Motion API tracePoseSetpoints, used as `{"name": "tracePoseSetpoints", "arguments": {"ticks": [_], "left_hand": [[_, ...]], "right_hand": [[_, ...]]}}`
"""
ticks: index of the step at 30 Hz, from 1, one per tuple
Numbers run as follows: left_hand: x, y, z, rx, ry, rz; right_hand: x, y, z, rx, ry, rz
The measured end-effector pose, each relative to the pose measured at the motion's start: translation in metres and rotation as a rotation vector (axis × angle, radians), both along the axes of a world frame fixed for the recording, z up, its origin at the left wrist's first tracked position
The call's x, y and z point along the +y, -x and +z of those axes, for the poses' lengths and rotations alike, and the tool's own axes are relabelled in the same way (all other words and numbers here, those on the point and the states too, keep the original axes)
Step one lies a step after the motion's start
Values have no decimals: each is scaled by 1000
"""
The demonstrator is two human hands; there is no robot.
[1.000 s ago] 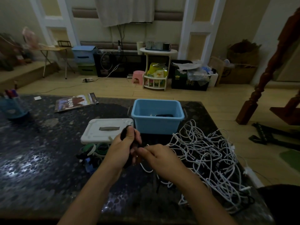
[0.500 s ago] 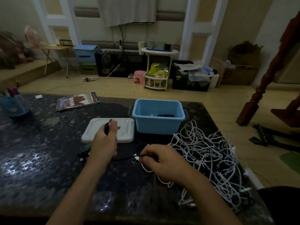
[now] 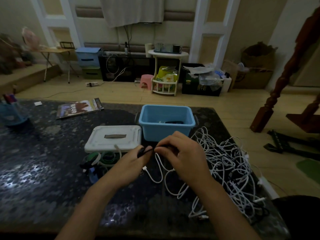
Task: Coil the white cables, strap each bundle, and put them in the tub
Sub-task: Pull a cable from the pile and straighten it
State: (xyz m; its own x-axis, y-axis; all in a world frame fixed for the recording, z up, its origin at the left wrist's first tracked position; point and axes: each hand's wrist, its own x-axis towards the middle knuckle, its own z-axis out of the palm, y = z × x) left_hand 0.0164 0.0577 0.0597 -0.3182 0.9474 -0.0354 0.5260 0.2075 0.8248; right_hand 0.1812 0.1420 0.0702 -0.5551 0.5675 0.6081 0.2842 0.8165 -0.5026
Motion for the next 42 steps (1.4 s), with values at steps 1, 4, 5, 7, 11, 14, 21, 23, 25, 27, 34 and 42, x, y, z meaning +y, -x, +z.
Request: {"name": "tracePoseSetpoints", "arguments": {"ticks": [1,4,5,7,11,14,21,23,25,27,34,42], "left_hand": [[-1,-2,2,-103,-12,50],[-1,-4,8,-478,-77,151],[-2,-2,9,-567,-100,154],[-3,2,9,-656,-120,118],[-5,0,7,-740,-120,6],[-6,-3,9,-723,-97,-56],[-6,1,10,-775,-117,-77],[-5,1,9,-761,-117,-48],[-3,1,8,-687,-139,35],[-1,3,8,-631,-191,144],[-2,9,17,-598,-419,450],[-6,18,15,-669,-424,336]], "right_hand": [[3,0,-1,-20,15,-19],[9,-1,-7,-129,192,-28],[9,0,-9,-147,247,-32],[7,2,-13,-123,295,-66],[0,12,-17,-135,368,-101],[-4,17,-18,-141,426,-138],[-9,27,-25,-230,450,44],[-10,26,-26,-247,437,46],[-10,26,-25,-310,426,62],[-11,27,-26,-393,404,69],[-18,24,-34,-514,451,145],[-5,20,-29,-525,391,107]]}}
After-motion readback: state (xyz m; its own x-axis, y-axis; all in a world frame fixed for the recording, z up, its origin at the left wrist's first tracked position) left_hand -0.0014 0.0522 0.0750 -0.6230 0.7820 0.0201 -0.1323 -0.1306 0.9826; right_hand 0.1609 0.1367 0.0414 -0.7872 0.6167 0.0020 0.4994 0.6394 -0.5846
